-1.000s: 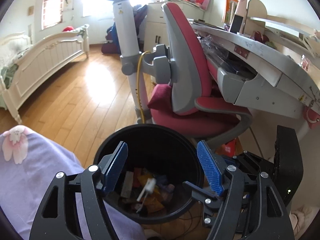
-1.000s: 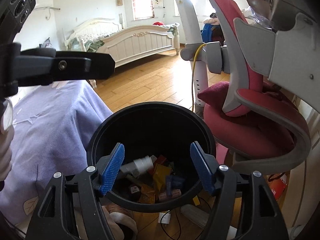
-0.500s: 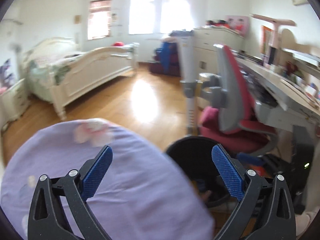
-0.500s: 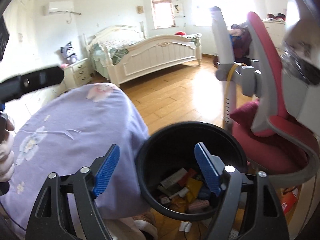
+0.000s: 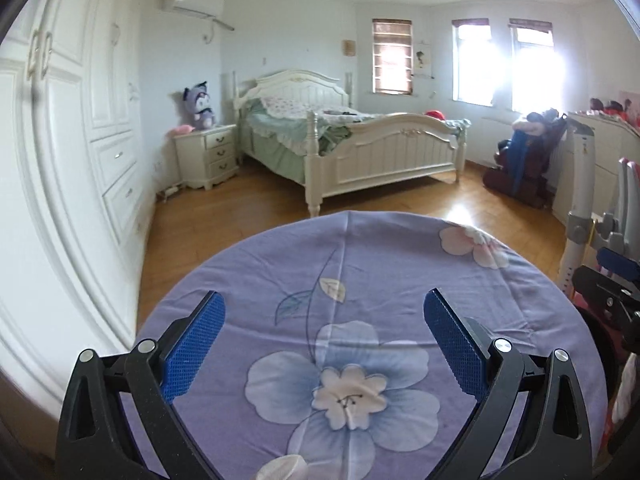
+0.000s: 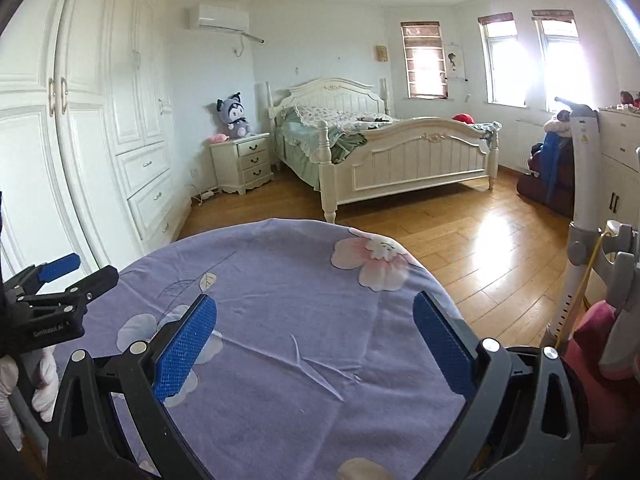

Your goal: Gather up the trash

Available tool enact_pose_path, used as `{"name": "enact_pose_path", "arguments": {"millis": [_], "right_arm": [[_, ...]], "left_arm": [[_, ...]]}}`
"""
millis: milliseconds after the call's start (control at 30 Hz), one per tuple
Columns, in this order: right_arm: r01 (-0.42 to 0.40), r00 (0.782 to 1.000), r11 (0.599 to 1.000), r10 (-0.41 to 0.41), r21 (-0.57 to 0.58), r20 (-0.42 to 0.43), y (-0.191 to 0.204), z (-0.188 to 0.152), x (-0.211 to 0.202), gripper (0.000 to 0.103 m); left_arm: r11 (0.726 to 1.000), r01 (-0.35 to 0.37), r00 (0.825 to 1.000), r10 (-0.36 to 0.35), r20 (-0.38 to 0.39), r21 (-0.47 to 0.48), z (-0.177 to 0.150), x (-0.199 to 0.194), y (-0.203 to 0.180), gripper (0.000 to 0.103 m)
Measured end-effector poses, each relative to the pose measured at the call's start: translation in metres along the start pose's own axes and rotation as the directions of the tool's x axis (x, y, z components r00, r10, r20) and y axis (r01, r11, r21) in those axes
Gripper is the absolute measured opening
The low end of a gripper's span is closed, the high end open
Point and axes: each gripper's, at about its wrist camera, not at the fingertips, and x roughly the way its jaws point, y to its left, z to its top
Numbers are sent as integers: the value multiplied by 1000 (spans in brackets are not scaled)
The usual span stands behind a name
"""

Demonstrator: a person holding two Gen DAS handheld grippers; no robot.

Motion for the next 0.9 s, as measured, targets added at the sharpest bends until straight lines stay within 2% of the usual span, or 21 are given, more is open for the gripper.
{"name": "enact_pose_path", "arguments": {"millis": [133, 233, 333, 400, 600, 767, 900], "right_arm": [[3, 1000, 1000, -3, 5, 22, 13, -3, 16, 98], [13, 999, 1000, -14, 16, 32, 16, -7, 23, 98], [38, 999, 999, -39, 19, 37, 15, -11, 20, 98], [40, 998, 999, -41, 22, 56, 14, -9, 17, 98], [85, 993, 996, -83, -15, 88, 23, -10, 12, 98], [73, 992, 996, -67, -59, 110, 30, -10, 8, 98], [70, 992, 996, -64, -49, 112, 26, -10, 8, 98]], "left_arm": [[999, -33, 999, 33, 0, -28, -8, 2, 16, 98], [1000, -16, 1000, 16, -11, -25, -13, 8, 15, 98], [1000, -1, 1000, 1, -25, -13, -18, 15, 15, 98], [1000, 11, 1000, -11, -7, -25, -16, 15, 15, 98], [1000, 8, 1000, -8, -21, -12, -18, 18, 12, 98], [1000, -8, 1000, 8, -24, -17, -19, 18, 12, 98], [1000, -3, 1000, 3, -20, -27, -19, 18, 14, 98]]}}
